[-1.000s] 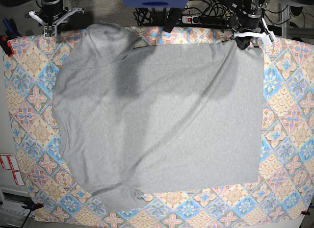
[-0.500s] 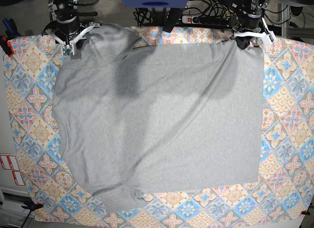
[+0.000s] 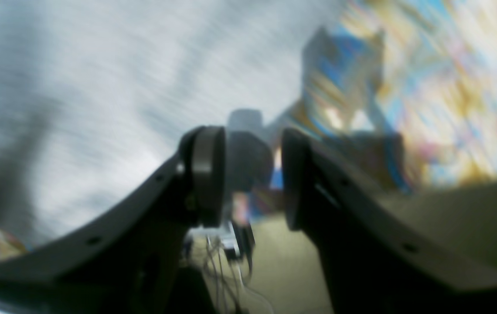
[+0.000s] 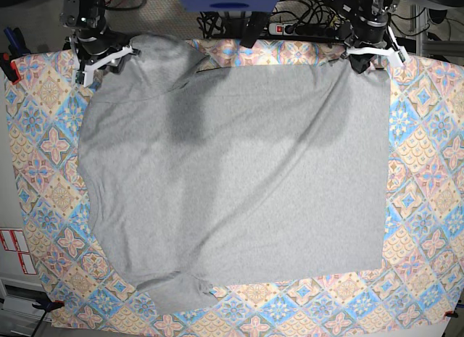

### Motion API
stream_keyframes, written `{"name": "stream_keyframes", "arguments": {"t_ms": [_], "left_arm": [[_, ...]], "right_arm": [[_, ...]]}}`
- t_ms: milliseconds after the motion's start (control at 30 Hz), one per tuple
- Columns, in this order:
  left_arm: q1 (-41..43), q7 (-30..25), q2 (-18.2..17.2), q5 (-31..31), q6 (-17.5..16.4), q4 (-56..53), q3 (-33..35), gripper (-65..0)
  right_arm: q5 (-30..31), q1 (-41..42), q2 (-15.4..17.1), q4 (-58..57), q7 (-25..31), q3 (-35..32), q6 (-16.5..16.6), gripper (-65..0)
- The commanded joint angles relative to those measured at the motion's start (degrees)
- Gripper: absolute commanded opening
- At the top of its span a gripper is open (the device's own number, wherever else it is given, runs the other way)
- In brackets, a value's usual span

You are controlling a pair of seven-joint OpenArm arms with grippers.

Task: Fold the T-shirt properly
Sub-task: 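Grasp the grey shirt's collar-side corners with left and right grippers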

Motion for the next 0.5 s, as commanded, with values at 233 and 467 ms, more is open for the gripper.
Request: {"name": "stream_keyframes", "arguments": {"t_ms": [233, 467], "left_arm": [[0.53, -0.86, -0.63, 0.09, -0.34, 0.66, -0.28, -65.0], [0.53, -0.86, -0.63, 0.09, -0.34, 0.66, -0.28, -65.0]], "right_arm": [[0.94, 0.32, 0.39, -2.57, 1.33, -0.14, 0.71, -43.2], [0.94, 0.32, 0.21, -4.86, 1.33, -0.41, 0.71, -43.1]]}}
